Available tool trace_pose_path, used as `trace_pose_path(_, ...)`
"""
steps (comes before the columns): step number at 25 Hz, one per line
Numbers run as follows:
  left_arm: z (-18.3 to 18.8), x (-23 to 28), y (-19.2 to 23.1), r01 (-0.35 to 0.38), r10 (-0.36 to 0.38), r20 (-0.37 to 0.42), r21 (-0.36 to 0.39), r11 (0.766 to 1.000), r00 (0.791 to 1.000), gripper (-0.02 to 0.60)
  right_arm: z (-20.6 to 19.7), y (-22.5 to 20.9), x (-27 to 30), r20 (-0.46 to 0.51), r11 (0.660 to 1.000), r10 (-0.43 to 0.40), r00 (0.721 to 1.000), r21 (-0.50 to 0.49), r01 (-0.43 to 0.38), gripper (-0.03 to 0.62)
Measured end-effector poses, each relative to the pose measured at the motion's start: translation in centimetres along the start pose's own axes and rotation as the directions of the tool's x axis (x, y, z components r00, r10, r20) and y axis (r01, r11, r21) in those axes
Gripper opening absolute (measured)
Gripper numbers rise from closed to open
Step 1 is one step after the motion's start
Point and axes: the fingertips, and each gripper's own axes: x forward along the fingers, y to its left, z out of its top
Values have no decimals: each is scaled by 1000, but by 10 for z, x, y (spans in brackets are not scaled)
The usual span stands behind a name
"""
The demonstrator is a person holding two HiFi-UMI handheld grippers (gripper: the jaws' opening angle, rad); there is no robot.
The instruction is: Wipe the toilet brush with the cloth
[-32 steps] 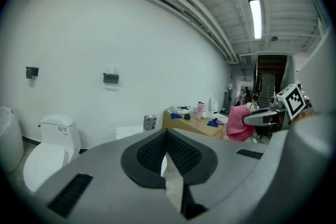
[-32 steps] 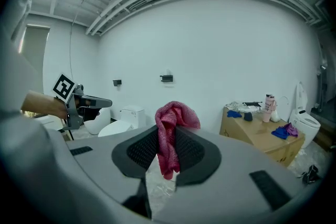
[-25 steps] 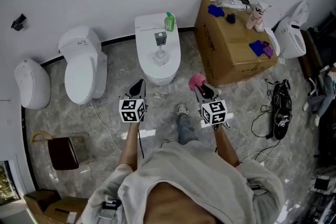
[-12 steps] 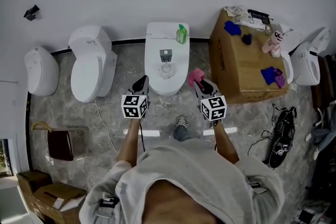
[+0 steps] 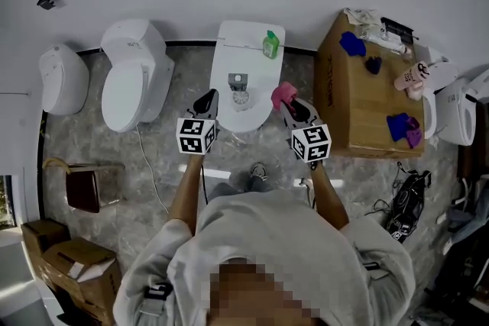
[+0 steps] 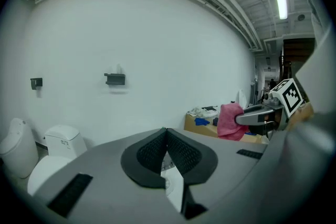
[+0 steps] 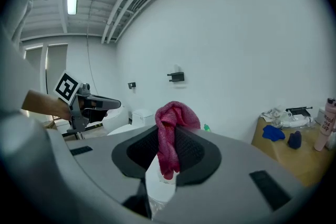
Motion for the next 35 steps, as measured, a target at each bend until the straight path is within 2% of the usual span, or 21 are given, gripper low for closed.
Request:
trace_pose_path(6, -3, 32, 7, -6, 6, -30, 12, 1000, 1000, 18, -3, -12, 24, -18, 1000, 25, 1000, 19, -25, 98)
trace_pose_path(13, -15, 66, 10, 27, -23, -82, 39, 999, 996, 20, -19, -19, 44, -46, 998, 26, 999, 65, -23, 98)
trace_pose_path(19, -25, 95, 6, 95, -86, -106, 88, 992, 991, 20, -42, -20, 65, -83, 994, 1, 997, 107, 8, 99)
trace_pose_path(24, -41, 112, 3, 157, -146, -134, 81, 984, 980, 20, -63, -15, 88, -119, 989, -25, 993, 141, 42, 100)
trace_pose_path(30, -60, 112, 3, 201, -189, -143, 77, 977, 972, 20, -88, -6, 123, -146, 983, -29, 989, 173, 55, 100)
trace_pose_path(35, -59, 110, 4, 237, -224, -132, 91, 967, 965, 20, -108, 4, 150, -163, 980, -14, 986, 192, 46, 100)
